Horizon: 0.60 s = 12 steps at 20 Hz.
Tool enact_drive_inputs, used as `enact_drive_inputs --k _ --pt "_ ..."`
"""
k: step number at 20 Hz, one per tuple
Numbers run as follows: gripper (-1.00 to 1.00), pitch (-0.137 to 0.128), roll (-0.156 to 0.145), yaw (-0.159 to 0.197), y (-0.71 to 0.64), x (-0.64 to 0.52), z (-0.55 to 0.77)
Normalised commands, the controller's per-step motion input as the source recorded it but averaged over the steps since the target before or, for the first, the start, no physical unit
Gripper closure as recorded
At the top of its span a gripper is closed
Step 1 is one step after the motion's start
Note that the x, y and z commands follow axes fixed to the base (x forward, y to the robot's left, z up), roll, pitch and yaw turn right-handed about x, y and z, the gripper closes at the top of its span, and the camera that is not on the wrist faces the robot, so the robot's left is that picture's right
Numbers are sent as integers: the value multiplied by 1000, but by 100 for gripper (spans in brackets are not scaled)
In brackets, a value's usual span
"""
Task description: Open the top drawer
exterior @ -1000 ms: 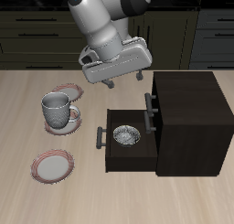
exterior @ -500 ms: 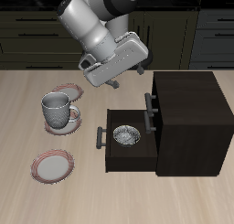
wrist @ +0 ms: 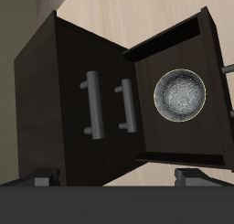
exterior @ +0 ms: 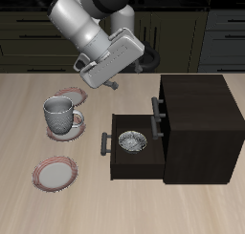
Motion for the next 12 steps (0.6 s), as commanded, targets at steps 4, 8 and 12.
enact_drive_inputs --k 4,8,12 --pt "-100 -13 88 -52 -186 -38 -101" --pt "-100 14 141 -28 59 -144 -155" --pt "-100 -19 136 0 65 -96 -58"
